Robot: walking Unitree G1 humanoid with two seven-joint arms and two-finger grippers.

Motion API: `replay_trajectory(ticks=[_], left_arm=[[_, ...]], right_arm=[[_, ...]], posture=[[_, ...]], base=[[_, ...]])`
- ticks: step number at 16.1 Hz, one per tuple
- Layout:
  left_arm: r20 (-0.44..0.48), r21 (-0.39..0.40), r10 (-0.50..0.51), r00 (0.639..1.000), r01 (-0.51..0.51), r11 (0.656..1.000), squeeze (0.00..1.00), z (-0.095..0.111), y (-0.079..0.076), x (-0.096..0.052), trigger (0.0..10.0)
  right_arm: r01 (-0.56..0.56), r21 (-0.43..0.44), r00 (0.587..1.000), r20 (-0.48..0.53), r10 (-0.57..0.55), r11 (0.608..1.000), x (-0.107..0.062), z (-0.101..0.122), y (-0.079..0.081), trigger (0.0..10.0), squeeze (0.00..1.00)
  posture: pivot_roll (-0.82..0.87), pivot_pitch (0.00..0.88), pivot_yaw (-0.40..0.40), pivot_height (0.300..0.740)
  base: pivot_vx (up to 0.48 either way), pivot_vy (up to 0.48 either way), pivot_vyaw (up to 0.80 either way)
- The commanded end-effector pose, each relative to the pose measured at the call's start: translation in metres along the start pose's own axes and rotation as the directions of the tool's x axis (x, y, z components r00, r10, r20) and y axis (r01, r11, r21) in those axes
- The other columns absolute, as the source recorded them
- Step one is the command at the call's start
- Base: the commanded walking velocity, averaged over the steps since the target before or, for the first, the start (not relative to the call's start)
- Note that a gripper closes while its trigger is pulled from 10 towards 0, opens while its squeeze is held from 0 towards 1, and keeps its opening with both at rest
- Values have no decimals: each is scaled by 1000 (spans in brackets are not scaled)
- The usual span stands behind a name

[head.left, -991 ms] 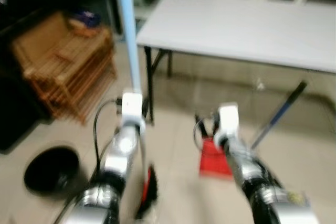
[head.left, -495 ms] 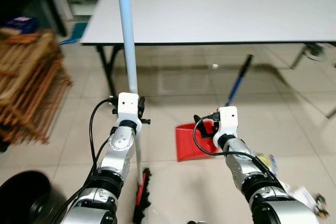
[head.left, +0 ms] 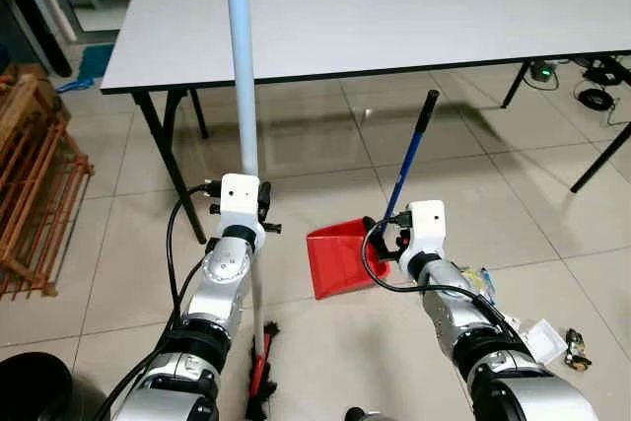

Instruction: Sweep floor

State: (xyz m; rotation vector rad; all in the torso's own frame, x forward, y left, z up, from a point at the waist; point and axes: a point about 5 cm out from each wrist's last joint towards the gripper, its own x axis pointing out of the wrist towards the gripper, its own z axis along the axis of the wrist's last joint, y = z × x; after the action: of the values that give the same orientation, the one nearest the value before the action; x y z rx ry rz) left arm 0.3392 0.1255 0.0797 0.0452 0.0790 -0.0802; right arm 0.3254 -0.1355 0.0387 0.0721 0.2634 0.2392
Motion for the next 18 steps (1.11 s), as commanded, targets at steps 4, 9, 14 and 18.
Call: replay_trajectory(ticks=[4, 9, 14, 18], left_arm=[[25, 15, -8, 1000, 8, 1000, 0, 10, -3, 5, 10000], [24, 23, -17, 1000, 17, 1000, 0, 11, -4, 6, 10000], [17, 29, -19, 1000, 19, 999, 0, 10, -4, 5, 10000], [18, 34, -18, 1000, 17, 999, 0, 11, -2, 6, 10000]], right_arm=[[-4, 14, 1000, 3, 4, 1000, 0, 0, 2, 10000, 0], [-5, 23, 1000, 18, 5, 1000, 1, 3, 2, 10000, 0], [-1, 34, 1000, 22, 0, 999, 1, 2, 2, 10000, 0], [1, 38, 1000, 27, -2, 999, 1, 2, 2, 10000, 0]], posture=[[54, 23, 6, 740], [53, 24, 10, 740], [58, 40, 8, 740], [60, 45, 10, 740]], base=[[0, 0, -387], [304, 0, 0], [288, 0, -303], [286, 0, 0]])
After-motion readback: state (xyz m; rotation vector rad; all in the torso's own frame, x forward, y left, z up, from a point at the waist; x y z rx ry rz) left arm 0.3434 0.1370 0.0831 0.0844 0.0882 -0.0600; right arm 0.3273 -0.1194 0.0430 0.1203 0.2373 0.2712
